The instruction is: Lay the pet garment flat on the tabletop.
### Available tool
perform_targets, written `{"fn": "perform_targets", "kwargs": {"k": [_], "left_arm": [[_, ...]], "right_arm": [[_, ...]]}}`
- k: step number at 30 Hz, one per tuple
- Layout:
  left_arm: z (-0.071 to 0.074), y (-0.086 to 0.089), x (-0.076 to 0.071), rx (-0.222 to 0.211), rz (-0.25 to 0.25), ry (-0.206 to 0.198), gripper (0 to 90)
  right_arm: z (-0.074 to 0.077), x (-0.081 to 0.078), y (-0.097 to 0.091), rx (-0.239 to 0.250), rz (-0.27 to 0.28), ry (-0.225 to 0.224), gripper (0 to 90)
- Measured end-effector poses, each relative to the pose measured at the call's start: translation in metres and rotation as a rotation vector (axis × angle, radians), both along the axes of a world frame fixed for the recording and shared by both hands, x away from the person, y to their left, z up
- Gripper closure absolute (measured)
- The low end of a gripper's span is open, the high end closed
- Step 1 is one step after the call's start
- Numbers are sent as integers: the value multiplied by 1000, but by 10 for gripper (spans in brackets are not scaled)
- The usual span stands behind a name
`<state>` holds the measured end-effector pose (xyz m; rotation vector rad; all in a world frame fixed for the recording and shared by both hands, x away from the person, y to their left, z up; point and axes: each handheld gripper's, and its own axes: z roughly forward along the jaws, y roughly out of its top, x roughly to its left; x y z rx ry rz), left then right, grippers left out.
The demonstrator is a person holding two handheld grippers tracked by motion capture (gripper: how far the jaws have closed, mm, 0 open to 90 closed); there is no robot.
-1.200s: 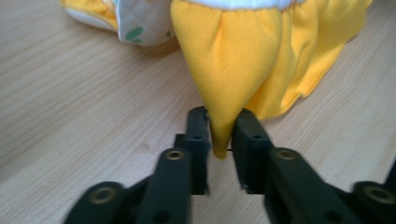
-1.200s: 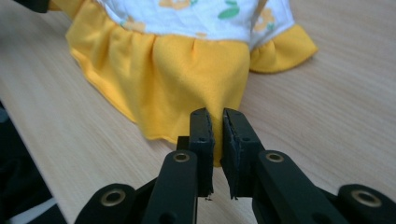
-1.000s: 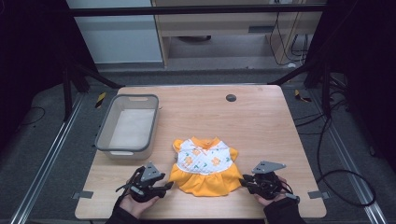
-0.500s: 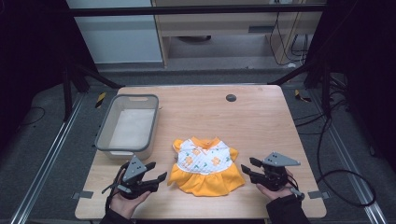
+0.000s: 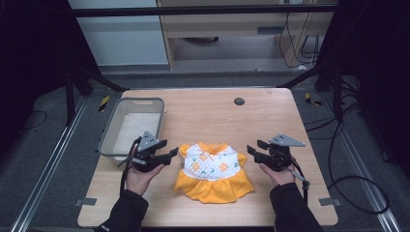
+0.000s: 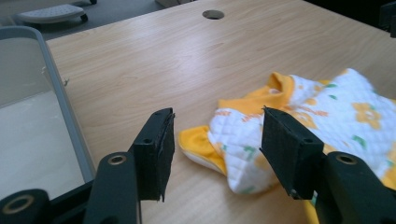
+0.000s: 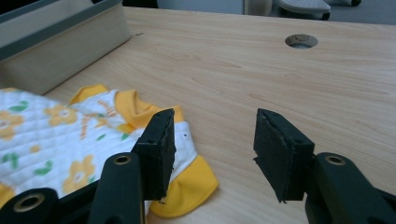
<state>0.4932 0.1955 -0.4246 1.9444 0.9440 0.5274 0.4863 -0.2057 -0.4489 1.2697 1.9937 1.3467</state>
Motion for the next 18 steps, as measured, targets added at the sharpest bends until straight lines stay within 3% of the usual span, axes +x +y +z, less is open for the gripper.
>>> {"fn": "perform_targets", "kwargs": {"k": [3,8,11,18], "left_arm": [[-6,-7,17,9,11,30,436],[-17,-18,33,70,12,55,435],[-26,-22,41,60,23,85,438],[-48,-32,50,139,1,165,459]], "right_arm": [[-6,15,7,-19,-7,18,505],[-20,32,19,-71,-3,49,544],[-26,36,25,-86,11,78,558],[-39,36,37,-128,60,131,586]]}}
